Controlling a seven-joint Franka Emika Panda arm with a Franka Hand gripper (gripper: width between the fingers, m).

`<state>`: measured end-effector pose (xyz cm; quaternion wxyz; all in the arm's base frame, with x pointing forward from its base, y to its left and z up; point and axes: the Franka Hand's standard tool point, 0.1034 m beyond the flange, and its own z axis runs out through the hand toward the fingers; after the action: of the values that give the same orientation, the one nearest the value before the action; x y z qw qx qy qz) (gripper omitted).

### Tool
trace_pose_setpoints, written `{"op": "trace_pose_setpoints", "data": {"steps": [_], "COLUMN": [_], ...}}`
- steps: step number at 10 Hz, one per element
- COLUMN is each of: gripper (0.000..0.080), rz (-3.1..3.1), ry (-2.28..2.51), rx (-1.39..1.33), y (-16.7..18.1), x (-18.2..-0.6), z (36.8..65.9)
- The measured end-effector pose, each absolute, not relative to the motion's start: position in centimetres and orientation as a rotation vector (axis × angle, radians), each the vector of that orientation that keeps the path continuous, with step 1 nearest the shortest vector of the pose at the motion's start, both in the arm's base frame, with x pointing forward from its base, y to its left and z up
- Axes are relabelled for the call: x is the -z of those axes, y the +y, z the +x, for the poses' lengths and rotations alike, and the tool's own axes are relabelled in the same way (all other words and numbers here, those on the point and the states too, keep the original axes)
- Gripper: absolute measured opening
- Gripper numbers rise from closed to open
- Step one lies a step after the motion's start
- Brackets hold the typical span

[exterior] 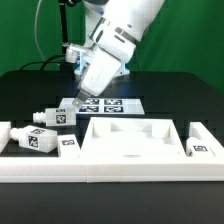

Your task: Assemble one leg

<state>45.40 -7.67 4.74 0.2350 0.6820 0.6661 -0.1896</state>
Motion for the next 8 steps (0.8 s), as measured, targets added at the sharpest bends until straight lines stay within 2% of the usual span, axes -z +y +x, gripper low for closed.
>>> {"op": "trace_pose_setpoints", "data": {"steps": [3, 6, 8], "gripper": [0.0648, 0.0648, 0.0648], "rz": [1.809, 1.795, 1.793], "ry": [1.802, 1.817, 1.813], "rx": [0.6, 0.612, 0.621], "y": [-6.7, -9.6, -9.9], "x": [-4.0, -4.0, -4.0], "z": [45.2, 44.5, 44.4]}}
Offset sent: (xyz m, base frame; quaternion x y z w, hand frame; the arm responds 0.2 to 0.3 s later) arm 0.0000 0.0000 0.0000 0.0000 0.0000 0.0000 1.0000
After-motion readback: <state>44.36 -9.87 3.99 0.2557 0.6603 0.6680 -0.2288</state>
